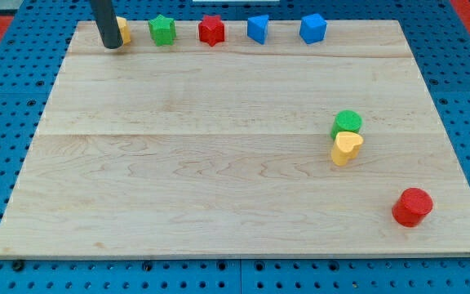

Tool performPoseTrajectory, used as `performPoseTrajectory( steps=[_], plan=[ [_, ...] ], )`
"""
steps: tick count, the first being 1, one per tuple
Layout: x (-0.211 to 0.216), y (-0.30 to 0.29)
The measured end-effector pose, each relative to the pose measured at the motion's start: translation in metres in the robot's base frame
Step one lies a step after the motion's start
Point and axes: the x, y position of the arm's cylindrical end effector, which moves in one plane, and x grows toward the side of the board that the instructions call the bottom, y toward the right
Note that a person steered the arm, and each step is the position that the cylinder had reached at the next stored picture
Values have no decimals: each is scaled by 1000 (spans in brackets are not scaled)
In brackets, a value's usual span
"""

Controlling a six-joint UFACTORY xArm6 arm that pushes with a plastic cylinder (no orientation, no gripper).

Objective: Drag your arm near to the green circle

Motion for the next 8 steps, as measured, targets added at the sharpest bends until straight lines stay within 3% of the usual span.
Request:
performPoseTrajectory(
  steps=[1, 2, 4, 6, 7, 8],
  plan=[
    [3, 2],
    [52, 38],
    [73, 112],
    [68, 289],
    [93, 378],
    [149, 444]
  ],
)
